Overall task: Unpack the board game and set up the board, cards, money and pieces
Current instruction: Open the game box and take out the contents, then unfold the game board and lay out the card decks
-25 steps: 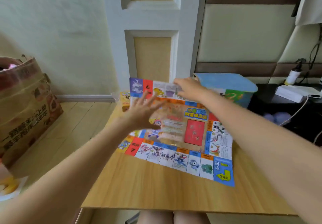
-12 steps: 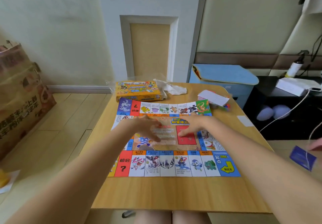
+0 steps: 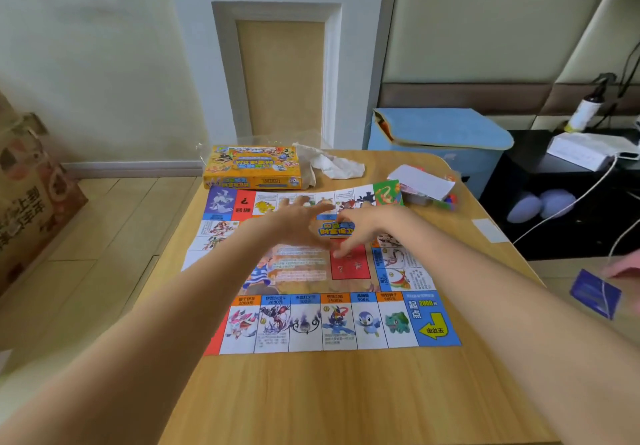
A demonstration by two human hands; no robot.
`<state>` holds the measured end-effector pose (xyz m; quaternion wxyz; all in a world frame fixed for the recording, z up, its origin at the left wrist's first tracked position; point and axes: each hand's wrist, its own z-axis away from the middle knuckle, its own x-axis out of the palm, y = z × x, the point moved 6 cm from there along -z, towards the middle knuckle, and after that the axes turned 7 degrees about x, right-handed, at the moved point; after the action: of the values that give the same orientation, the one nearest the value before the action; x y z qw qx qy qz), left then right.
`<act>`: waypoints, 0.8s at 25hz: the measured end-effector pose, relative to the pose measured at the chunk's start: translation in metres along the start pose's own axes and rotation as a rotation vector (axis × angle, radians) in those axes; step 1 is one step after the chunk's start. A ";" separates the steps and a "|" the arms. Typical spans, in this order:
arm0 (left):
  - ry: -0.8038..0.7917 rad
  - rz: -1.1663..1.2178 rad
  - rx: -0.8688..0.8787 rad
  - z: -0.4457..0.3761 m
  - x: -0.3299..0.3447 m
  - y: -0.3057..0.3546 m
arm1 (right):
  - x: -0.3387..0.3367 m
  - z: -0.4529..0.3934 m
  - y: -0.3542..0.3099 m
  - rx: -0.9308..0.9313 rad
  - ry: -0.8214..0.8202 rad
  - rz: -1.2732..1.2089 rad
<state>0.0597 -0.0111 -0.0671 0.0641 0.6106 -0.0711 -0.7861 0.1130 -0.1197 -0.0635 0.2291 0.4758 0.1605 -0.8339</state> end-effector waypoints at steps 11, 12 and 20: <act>-0.217 -0.049 0.017 -0.036 0.029 0.033 | -0.019 -0.017 0.136 0.399 0.604 0.009; -0.220 -0.048 0.019 -0.034 0.028 0.034 | -0.017 -0.017 0.136 0.370 0.629 0.037; -0.234 -0.083 0.046 -0.025 0.018 0.029 | -0.024 -0.009 0.138 0.260 0.644 0.151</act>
<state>0.0800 -0.0437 -0.0849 0.0085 0.5186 -0.0708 -0.8520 0.2043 -0.2257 -0.0540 0.1654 0.7501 0.0813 -0.6351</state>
